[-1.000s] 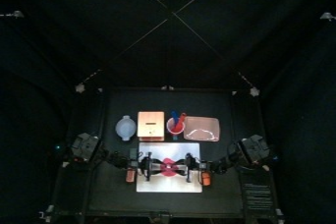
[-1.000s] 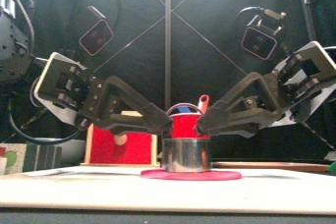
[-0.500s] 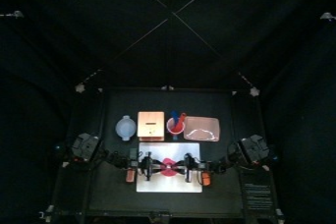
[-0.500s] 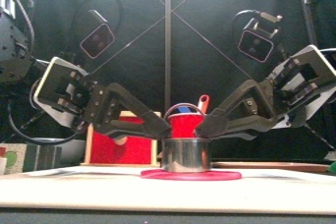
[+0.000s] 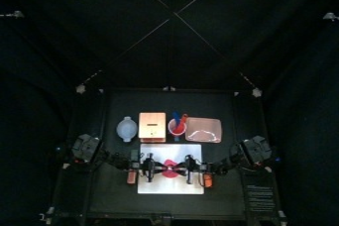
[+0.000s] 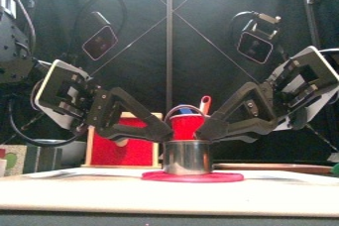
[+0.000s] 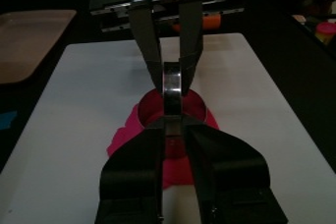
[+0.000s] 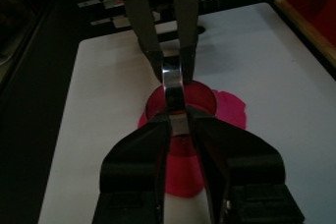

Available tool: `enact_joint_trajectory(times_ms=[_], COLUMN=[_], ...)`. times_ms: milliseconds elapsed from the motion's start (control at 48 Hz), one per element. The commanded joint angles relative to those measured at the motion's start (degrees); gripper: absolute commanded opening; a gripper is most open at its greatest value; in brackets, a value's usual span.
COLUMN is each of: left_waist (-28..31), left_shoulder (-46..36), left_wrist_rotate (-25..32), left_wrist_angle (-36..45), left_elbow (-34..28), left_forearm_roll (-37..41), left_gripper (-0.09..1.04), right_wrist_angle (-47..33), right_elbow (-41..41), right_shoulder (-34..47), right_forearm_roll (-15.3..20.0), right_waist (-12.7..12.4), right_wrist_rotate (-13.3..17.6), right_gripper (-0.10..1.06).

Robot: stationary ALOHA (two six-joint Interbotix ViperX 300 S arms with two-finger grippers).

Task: Get the cutter from the drawer then cut the dough then place the extra dough in the bowl
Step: Cut the dough

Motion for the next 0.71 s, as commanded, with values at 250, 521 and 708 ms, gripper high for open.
enact_joint_trajectory(times_ms=[250,521,708], left_waist=[-0.1,-0.1,-0.1], left_shoulder=[-1.1,-1.1,-1.2], left_wrist_rotate=[0.2,0.4,0.2], left_wrist_angle=[1.4,3.9,6.7], left_elbow=[-0.4,-0.6,-0.7], left_forearm_roll=[-0.1,-0.1,-0.1], left_gripper=[0.52,0.52,0.52], right_wrist_angle=[0.7,2.5,5.5], right_elbow=[-0.7,-0.8,-0.7], right_shoulder=[-1.2,-1.2,-1.2], right_forearm_roll=[0.3,0.3,1.1], right_waist=[-0.3,-0.4,-0.4], right_wrist_rotate=[-0.1,0.0,0.1], right_gripper=[0.47,0.45,0.44])
